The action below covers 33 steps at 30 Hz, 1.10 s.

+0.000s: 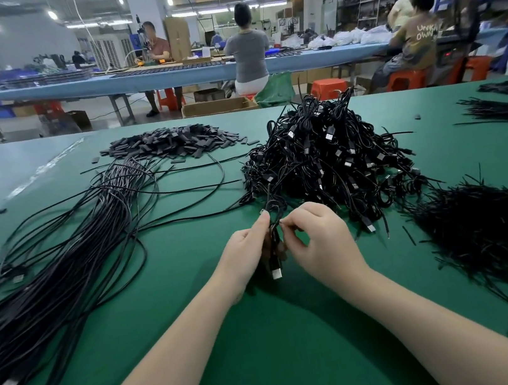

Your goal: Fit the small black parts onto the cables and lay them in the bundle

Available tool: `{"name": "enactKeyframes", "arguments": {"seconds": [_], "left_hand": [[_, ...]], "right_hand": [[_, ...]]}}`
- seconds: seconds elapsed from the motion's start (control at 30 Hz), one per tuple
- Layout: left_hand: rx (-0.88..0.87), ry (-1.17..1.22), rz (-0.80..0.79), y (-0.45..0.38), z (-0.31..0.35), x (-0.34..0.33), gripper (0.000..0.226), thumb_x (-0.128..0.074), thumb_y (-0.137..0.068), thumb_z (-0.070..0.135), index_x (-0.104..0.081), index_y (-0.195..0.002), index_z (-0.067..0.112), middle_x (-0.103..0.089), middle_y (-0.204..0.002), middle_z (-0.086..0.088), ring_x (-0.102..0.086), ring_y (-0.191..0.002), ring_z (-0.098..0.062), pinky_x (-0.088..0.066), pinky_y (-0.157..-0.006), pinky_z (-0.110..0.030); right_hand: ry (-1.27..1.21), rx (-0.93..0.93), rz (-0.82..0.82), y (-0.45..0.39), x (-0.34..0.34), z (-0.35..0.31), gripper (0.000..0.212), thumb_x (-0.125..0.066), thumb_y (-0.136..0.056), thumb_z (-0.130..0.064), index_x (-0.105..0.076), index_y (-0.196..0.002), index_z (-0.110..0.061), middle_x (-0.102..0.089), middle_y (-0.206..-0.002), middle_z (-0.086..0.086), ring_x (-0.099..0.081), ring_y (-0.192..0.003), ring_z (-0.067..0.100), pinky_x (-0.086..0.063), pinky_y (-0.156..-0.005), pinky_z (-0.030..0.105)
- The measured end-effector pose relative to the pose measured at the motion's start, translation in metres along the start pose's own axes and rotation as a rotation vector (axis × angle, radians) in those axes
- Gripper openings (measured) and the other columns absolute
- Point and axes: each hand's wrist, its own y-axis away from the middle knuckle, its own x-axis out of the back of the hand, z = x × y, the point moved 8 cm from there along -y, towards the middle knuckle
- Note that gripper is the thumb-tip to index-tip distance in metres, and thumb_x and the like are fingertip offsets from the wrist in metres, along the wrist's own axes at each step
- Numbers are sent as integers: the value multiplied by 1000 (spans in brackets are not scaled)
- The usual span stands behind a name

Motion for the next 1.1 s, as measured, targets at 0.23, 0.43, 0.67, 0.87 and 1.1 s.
{"name": "enactKeyframes", "arguments": {"seconds": [0.23, 0.43, 0.67, 0.87, 1.1], "left_hand": [[-208, 109, 98, 7, 11, 6, 33, -40, -86, 42, -73, -86, 37, -66, -114, -1, -55, -113, -7, -42, -88, -27], [-218, 151, 30, 10, 14, 1, 40, -45, -78, 50, -77, -83, 26, -73, -97, 5, -64, -98, -7, -48, -90, -24], [-91, 248, -11, 5, 4, 1, 42, -37, -93, 10, -75, -99, 25, -71, -92, -8, -69, -80, -20, -56, -70, -31], [-182, 98, -41, 6, 8, 0, 51, -61, -84, -12, -73, -102, 34, -72, -103, -2, -65, -93, -10, -51, -81, -18], [-207, 168, 102, 8, 8, 11, 18, -73, -71, 42, -77, -86, 33, -72, -90, 8, -64, -87, -5, -49, -84, -23]], "right_hand": [[17, -13, -12, 3, -2, 6, 6, -69, -77, 3, -65, -75, 0, -59, -72, 8, -56, -69, 28, -49, -60, 40], [-39, 7, -43, 1, -2, 4, 3, -67, -81, 4, -69, -81, 1, -60, -71, 9, -56, -67, 26, -48, -60, 41], [-32, 28, -43, 2, -2, -1, 5, -65, -78, 5, -68, -79, 1, -59, -71, 9, -56, -67, 28, -48, -59, 39], [-61, -19, -9, 3, 1, 9, 7, -63, -81, 2, -69, -82, 0, -61, -73, 9, -57, -68, 26, -49, -61, 37], [-107, -40, 5, 5, -5, 6, 10, -66, -85, 1, -73, -91, -2, -67, -81, 7, -63, -75, 24, -54, -68, 38]]}}
